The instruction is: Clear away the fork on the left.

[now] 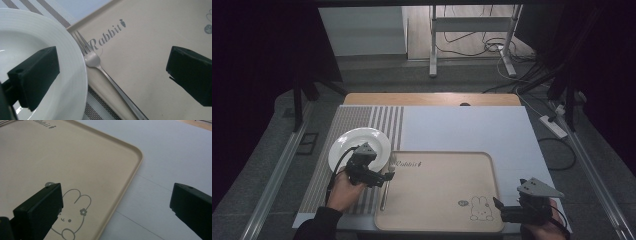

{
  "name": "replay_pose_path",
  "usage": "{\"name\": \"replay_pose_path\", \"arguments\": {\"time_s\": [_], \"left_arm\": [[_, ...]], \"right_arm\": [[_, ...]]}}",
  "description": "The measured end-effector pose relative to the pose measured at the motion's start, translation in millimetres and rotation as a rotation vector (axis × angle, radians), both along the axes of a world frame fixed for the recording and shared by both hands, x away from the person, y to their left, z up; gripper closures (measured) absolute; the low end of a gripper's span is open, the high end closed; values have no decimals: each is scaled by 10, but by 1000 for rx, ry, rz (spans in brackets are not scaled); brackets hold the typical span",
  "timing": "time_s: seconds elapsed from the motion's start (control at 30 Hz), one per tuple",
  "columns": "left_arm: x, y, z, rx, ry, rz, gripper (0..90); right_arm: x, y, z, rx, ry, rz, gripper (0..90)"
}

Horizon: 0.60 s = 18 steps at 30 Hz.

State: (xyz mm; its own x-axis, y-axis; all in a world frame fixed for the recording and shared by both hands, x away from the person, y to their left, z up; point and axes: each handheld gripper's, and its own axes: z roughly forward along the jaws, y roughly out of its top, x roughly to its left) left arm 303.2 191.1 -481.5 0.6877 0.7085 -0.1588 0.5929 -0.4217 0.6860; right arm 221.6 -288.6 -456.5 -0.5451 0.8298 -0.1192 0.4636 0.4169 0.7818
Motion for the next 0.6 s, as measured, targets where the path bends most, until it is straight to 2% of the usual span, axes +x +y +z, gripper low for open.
{"name": "replay_pose_path", "arguments": {"time_s": [0.17,0.3,0.4,0.6], "left_arm": [[-60,78,-10,-30,-4,9,0],[-122,149,-14,-36,-10,17,0],[-169,198,-16,-62,-14,25,0],[-254,275,-17,-74,-28,24,0]], "right_arm": [[2,1,-1,0,3,-1,0],[6,3,-3,0,6,-3,0],[7,0,-1,-1,13,0,0],[25,-4,-7,3,25,-6,0]]}}
